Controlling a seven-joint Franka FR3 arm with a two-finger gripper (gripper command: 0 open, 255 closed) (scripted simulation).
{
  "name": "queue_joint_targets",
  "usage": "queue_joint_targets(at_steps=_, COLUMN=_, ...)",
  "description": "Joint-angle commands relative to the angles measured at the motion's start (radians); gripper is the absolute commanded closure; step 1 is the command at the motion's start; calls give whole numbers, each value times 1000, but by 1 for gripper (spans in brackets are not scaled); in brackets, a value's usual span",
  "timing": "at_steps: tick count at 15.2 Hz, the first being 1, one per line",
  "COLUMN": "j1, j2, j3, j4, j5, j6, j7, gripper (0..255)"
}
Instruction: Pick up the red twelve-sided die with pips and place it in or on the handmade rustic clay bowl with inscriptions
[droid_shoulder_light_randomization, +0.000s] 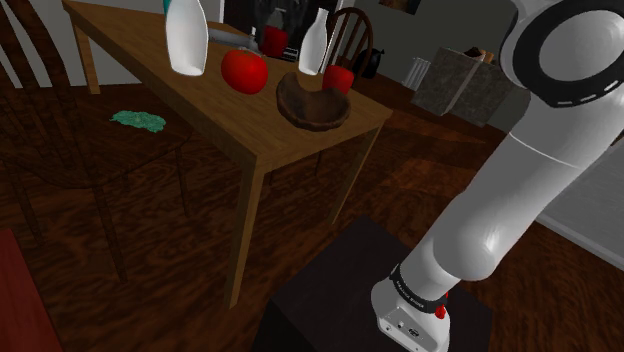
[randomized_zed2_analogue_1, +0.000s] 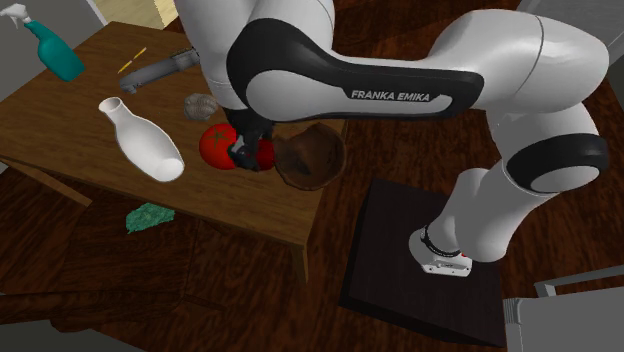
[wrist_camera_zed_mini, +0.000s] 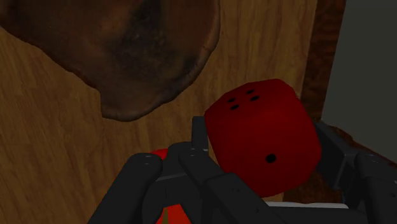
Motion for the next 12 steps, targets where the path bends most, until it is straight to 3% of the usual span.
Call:
queue_joint_targets(at_steps=1, j1=-27, j2=-59, j3=-25, j4=-72, j5=11, j6=14, j7=-51, gripper=255)
queue_joint_targets(at_steps=9, j1=-110, j2=-232, j3=-136, j4=-268, j5=17, j6=37, j7=-246, gripper=255)
queue_joint_targets(at_steps=12, j1=-109, j2=-246, j3=-137, j4=-324, j5=17, j6=79, j7=-246, gripper=255)
